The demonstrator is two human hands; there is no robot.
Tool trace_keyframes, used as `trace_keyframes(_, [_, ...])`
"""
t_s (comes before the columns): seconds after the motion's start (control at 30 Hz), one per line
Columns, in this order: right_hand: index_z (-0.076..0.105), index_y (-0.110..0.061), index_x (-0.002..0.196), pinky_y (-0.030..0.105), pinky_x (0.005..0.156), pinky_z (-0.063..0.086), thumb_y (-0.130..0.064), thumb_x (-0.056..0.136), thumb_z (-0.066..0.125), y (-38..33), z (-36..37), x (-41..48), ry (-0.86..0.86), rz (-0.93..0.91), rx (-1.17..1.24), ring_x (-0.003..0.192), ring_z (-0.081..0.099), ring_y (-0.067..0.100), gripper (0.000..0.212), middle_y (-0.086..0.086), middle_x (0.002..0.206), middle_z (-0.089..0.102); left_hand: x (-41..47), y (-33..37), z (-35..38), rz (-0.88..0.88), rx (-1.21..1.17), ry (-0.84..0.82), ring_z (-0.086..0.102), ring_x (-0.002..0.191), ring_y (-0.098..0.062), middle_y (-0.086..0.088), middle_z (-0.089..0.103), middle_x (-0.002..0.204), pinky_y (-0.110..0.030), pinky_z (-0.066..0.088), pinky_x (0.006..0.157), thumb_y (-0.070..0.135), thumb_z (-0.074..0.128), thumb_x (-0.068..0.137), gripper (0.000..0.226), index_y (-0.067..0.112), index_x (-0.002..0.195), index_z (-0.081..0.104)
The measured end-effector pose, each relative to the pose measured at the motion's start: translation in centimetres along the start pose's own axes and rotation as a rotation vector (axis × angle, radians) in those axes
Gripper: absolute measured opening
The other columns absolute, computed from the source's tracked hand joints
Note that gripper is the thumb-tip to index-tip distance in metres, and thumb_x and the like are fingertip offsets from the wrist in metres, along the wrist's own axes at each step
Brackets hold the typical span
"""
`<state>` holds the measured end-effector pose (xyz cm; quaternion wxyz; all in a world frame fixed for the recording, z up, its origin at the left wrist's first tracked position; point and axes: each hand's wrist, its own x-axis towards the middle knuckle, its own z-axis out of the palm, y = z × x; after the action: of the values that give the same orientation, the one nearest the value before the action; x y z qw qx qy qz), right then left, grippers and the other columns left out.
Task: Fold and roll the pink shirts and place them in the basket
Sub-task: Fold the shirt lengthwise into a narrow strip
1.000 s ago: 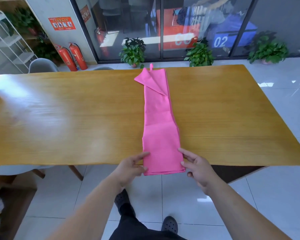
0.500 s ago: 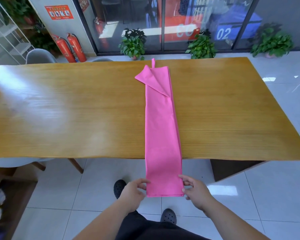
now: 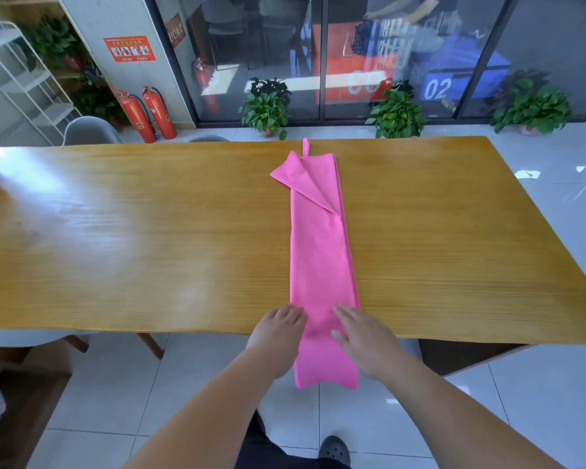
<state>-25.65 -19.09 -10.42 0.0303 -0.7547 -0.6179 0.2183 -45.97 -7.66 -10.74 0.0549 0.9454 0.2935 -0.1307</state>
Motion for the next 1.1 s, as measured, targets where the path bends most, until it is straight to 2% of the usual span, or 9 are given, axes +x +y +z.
trace_keyframes(0.07, [0.04,-0.024,0.161,0.038,0.124,0.031,-0.056,0.11,0.031,0.1,0.8,-0.6,0.002,0.011,-0.11,0.156,0.032,0.015,0.062,-0.006,0.17,0.034,-0.5,0.0,1.0,0.016,0.044,-0.013,0.026,0.157,-0.027,-0.008,0.027,0.171,-0.043,0.026,0.126,0.015,0.05,0.1,0.067,0.011,0.164,0.029])
trace_keyframes(0.2, [0.064,-0.03,0.133,0.034,0.1,0.045,-0.062,0.102,0.008,-0.3,0.4,-0.6,0.103,-0.057,-0.194,0.12,0.058,0.013,0.072,-0.013,0.124,0.064,-0.1,0.1,0.2,0.049,0.023,0.058,0.056,0.121,-0.027,0.0,0.061,0.127,-0.038,0.039,0.106,0.019,0.044,0.099,0.037,0.02,0.131,0.061])
trace_keyframes(0.37, [0.049,-0.014,0.157,0.042,0.121,0.039,-0.068,0.1,0.018,0.7,1.2,0.1,0.045,-0.007,-0.202,0.152,0.041,0.021,0.084,0.003,0.166,0.042,0.6,-1.3,0.7,0.003,-0.07,-0.005,0.016,0.162,-0.023,0.001,0.017,0.174,-0.041,0.019,0.13,0.037,0.047,0.108,0.069,0.013,0.167,0.023])
trace_keyframes(0.47, [0.064,-0.022,0.138,0.037,0.11,0.045,-0.069,0.103,0.004,-0.3,-0.4,0.5,0.061,-0.012,-0.241,0.128,0.059,0.02,0.084,-0.002,0.136,0.065,0.6,-1.3,0.7,0.043,-0.08,0.029,0.049,0.138,-0.023,0.005,0.053,0.145,-0.038,0.038,0.116,0.035,0.042,0.106,0.045,0.022,0.148,0.053])
trace_keyframes(0.53, [0.06,-0.021,0.14,0.037,0.107,0.044,-0.069,0.103,0.005,-0.4,-1.3,1.2,0.053,-0.042,-0.224,0.13,0.055,0.019,0.081,-0.002,0.135,0.061,1.1,-1.3,0.0,0.039,-0.105,0.058,0.055,0.123,-0.023,0.004,0.059,0.127,-0.037,0.043,0.105,0.029,0.04,0.105,0.037,0.025,0.136,0.06])
trace_keyframes(0.67, [0.023,-0.012,0.168,0.041,0.131,0.017,-0.074,0.093,0.002,1.3,-0.8,1.4,-0.042,-0.081,-0.195,0.162,0.016,0.022,0.099,0.006,0.176,0.016,1.8,-1.4,-0.6,-0.021,-0.178,0.029,0.025,0.156,-0.023,0.0,0.029,0.169,-0.04,0.025,0.128,0.027,0.048,0.104,0.061,0.019,0.163,0.033])
trace_keyframes(0.77, [0.036,-0.014,0.163,0.042,0.129,0.022,-0.073,0.091,0.0,1.2,-0.9,0.9,-0.033,-0.07,-0.205,0.156,0.032,0.022,0.099,0.005,0.169,0.034,1.1,-1.5,-0.4,-0.038,-0.176,-0.001,0.036,0.148,-0.018,0.006,0.04,0.164,-0.037,0.028,0.124,0.033,0.046,0.105,0.055,0.024,0.159,0.042])
trace_keyframes(0.9, [0.054,-0.021,0.146,0.039,0.112,0.041,-0.07,0.097,0.003,0.6,-1.7,1.0,-0.038,-0.096,-0.237,0.129,0.054,0.021,0.086,-0.002,0.137,0.058,1.0,-2.0,-1.2,-0.039,-0.202,-0.005,0.047,0.13,-0.012,0.016,0.059,0.141,-0.036,0.038,0.114,0.034,0.048,0.102,0.043,0.034,0.143,0.061])
trace_keyframes(1.1, [0.056,-0.024,0.145,0.039,0.106,0.045,-0.065,0.106,0.019,0.8,-4.3,4.4,0.012,-0.108,-0.214,0.126,0.053,0.02,0.067,-0.004,0.132,0.061,3.7,-3.8,-3.8,-0.04,-0.258,0.032,0.038,0.143,-0.014,0.012,0.046,0.154,-0.036,0.035,0.12,0.03,0.05,0.104,0.047,0.035,0.151,0.05])
